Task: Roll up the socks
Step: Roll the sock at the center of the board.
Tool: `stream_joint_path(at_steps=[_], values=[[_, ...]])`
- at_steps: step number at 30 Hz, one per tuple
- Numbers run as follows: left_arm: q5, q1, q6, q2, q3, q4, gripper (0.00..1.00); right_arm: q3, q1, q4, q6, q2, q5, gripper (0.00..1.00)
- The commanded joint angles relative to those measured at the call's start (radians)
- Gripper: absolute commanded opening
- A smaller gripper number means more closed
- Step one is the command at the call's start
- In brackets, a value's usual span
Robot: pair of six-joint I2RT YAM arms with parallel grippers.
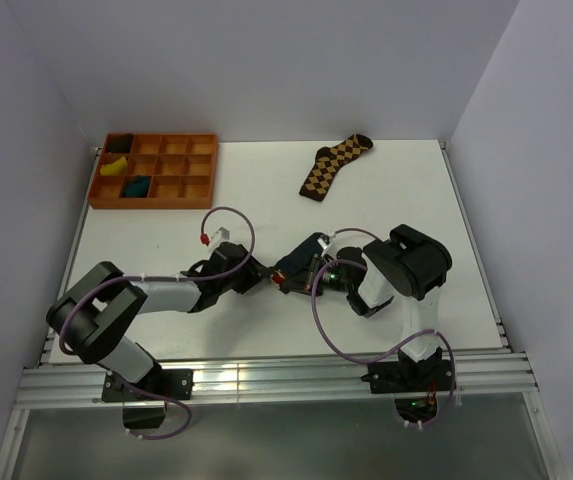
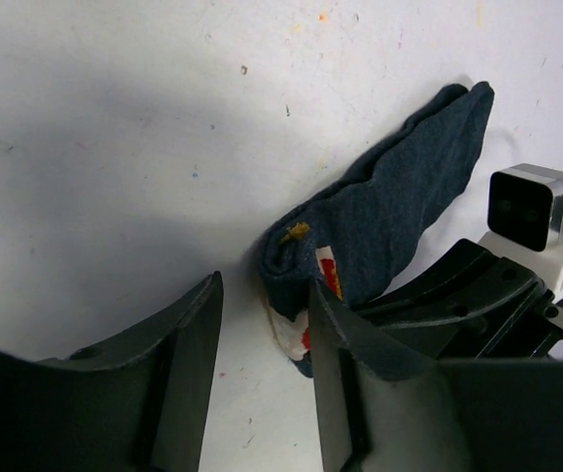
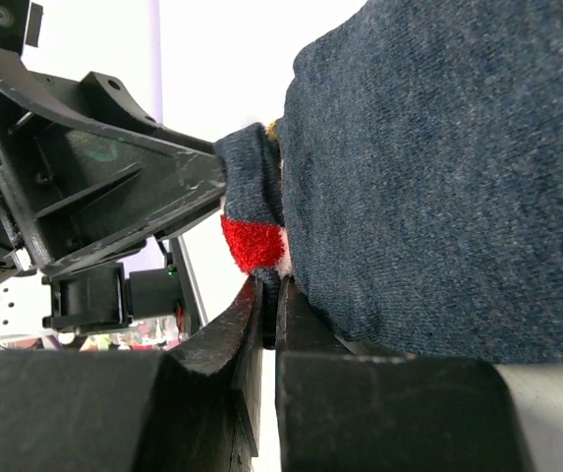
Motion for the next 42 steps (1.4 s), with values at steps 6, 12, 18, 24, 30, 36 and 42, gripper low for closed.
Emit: stream_joint_path(at_steps=[6, 12, 18, 24, 30, 36, 42], values=[[0.017, -0.017, 0.012, 0.078, 0.070, -0.004, 0.38, -0.007, -0.008, -0.091, -0.021, 0.022, 0.008, 0.00], [0.006, -0.026, 0.035, 0.110, 0.115, -0.050, 0.36, 0.005, -0.008, -0.146, -0.061, 0.014, 0.015, 0.00], [0.009, -0.032, 0.034, 0.136, 0.127, -0.075, 0.29, 0.016, -0.008, -0.230, -0.112, -0.033, 0.040, 0.00], [-0.052, -0.034, 0.059, 0.124, 0.162, -0.196, 0.01, 0.028, -0.008, -0.382, -0.208, -0.159, 0.090, 0.09], [-0.185, -0.048, 0.087, 0.072, 0.223, -0.381, 0.00, 0.072, 0.024, -0.669, -0.407, -0.355, 0.240, 0.34], [-0.271, -0.081, 0.084, 0.036, 0.265, -0.536, 0.00, 0.080, 0.064, -0.781, -0.562, -0.538, 0.348, 0.40], [-0.261, -0.088, 0.089, 0.055, 0.296, -0.592, 0.00, 0.103, 0.288, -0.789, -0.806, -0.599, 0.635, 0.51]])
